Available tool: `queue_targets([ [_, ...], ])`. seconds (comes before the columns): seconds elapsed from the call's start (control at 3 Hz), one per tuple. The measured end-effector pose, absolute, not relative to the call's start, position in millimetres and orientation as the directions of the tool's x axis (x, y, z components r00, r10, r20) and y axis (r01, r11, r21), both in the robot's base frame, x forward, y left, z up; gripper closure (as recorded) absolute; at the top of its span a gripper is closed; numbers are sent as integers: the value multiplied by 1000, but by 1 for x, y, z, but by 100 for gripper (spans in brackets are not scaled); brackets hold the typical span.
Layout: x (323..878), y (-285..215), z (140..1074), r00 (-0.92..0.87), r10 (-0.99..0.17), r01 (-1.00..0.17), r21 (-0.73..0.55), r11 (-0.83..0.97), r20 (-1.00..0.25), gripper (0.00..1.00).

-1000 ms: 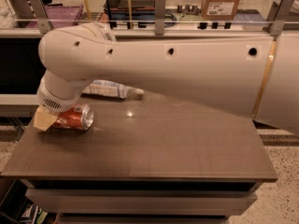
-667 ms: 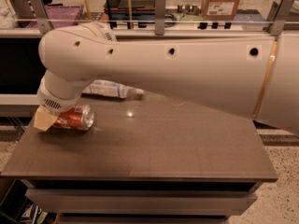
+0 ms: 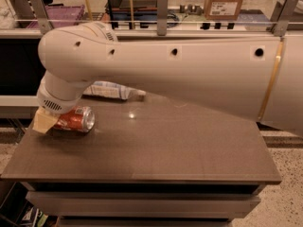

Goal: Knock coke can over

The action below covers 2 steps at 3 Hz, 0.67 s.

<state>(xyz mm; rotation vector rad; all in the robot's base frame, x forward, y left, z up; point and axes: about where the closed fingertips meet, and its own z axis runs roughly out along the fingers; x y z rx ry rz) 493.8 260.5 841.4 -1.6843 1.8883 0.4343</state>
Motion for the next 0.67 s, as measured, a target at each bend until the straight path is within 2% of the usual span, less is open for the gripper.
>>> queue_targets([
  [0.33,493,261,843,-46,-795,-979,-130,155,-604,0],
  [0.67,493,261,843,-46,-795,-979,-130,155,-604,0],
])
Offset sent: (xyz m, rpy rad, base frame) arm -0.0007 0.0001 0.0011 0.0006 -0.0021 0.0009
